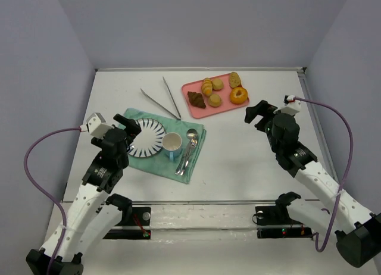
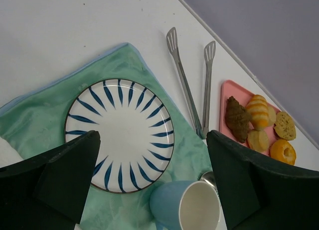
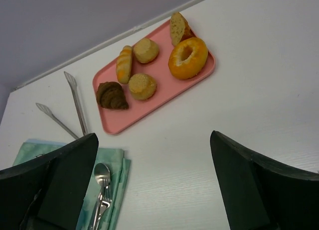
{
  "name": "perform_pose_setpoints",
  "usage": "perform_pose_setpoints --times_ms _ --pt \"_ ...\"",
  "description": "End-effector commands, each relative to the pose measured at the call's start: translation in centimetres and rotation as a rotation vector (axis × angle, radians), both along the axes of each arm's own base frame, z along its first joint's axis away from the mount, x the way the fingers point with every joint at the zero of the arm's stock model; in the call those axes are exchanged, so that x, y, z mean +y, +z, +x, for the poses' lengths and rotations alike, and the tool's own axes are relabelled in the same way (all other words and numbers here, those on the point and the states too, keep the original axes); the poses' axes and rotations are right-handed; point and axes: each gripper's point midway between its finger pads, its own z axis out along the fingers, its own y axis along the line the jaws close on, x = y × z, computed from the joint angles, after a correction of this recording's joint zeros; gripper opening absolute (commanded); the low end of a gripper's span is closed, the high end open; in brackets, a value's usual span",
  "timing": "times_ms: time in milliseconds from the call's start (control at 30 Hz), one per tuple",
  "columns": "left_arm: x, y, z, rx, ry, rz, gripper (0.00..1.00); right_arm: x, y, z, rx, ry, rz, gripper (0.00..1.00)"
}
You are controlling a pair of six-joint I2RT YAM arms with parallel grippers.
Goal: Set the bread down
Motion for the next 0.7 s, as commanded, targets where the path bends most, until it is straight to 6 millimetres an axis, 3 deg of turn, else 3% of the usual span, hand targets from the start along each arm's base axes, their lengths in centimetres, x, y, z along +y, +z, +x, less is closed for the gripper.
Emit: perform_pose_setpoints --times_ms 0,200,333,500,533,567,600,667 --pt "0.4 0.8 0.2 -0.04 0.023 -0.003 0.99 -0.1 0.2 0.0 -0.002 -0.003 -0.019 1.0" --pt "0.5 0.7 0.1 -0.042 0.024 -0.004 0.99 0.1 -0.7 0.0 0.016 0.007 -0.032 1.0" --pt "0.5 0.6 0.1 -0.035 0.024 -0.002 0.99 1.6 -1.0 0.7 0.037 0.101 -0.109 1.0" --pt "0.2 0.4 0.3 -0.022 0.012 0.003 0.99 9.1 -0.3 2.9 0.043 0.436 -0.178 1.0" --pt "0.2 0.2 0.3 -0.02 0.014 0.005 0.99 10.6 -0.4 3.3 0.047 0.488 -0.204 1.0" --pt "0.2 0.2 0.5 -0.023 0.016 0.003 0.99 12.3 -3.0 4.5 0.108 0.526 -0.253 1.0" --pt "0.2 0.2 0.5 -0.026 0.015 0.002 0.99 14.0 -1.2 5.8 0.061 0.558 -0.3 1.0" --pt "0.1 0.3 0.5 -0.025 0.015 0.002 0.99 17.6 -2.2 6.7 0.082 0.65 -0.355 1.0"
